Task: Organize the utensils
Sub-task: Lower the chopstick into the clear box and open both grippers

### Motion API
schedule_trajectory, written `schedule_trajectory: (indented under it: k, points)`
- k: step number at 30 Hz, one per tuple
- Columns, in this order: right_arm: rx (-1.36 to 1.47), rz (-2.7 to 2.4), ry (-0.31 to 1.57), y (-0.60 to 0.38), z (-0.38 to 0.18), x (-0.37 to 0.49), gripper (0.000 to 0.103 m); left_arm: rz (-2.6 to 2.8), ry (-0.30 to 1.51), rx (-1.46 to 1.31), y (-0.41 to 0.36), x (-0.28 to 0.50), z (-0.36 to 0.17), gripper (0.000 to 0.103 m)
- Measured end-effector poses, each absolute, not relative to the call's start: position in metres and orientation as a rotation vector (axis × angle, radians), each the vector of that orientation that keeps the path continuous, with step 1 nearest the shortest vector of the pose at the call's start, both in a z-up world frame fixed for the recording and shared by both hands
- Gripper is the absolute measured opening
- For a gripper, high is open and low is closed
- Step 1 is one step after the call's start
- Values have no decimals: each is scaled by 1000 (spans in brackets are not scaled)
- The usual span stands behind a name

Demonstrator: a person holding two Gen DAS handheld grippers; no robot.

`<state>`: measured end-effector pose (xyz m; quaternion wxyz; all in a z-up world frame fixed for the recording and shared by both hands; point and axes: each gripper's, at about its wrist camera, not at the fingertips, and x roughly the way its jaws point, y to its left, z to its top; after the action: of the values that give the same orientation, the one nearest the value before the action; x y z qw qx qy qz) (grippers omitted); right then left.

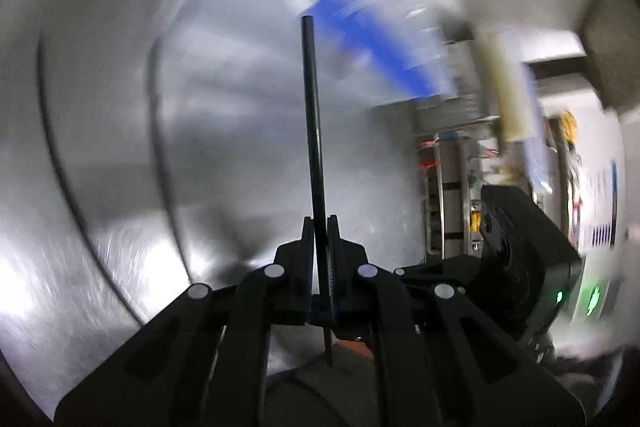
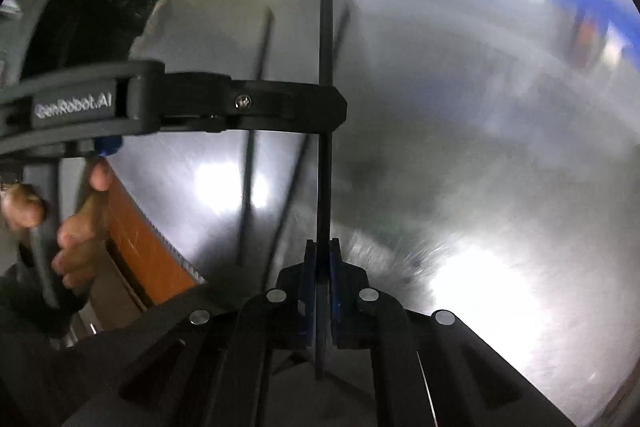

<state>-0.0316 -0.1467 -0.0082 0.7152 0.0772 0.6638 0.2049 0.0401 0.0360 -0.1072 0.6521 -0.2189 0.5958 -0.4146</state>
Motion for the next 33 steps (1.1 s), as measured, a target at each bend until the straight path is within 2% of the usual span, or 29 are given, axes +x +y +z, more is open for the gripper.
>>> schedule_trajectory:
  k: [4, 7, 11, 14, 18, 22, 28, 29, 31, 32, 33]
  points:
    - [105, 428, 1292, -170, 71, -4, 7, -1065, 1170, -431, 14, 81, -21, 5]
    - [9, 362, 1180, -192, 122, 47, 8, -1112, 1043, -324, -24, 142, 46, 5]
    - [-14, 254, 1178, -232, 135, 137, 7, -1063, 1056, -236, -75, 223, 67, 5]
    - [21, 242, 1293, -252, 100, 184, 8, -996, 1176, -187, -110, 268, 38, 6]
    - [85, 249, 1453, -266, 29, 206, 8, -923, 1378, -186, -139, 304, -40, 6]
    - [219, 262, 1579, -277, -36, 224, 7, -862, 1544, -195, -149, 314, -110, 6]
    - [291, 206, 1733, -274, -97, 237, 9, -745, 1698, -207, -155, 318, -163, 7]
    - [299, 195, 1746, -274, -102, 238, 9, -719, 1712, -206, -151, 319, -170, 12]
    - [285, 163, 1766, -272, -112, 239, 10, -671, 1724, -192, -144, 319, -176, 33]
    - [293, 139, 1776, -272, -119, 239, 12, -644, 1726, -163, -140, 317, -178, 53]
    - [308, 140, 1774, -272, -119, 239, 12, -630, 1726, -154, -135, 315, -177, 57]
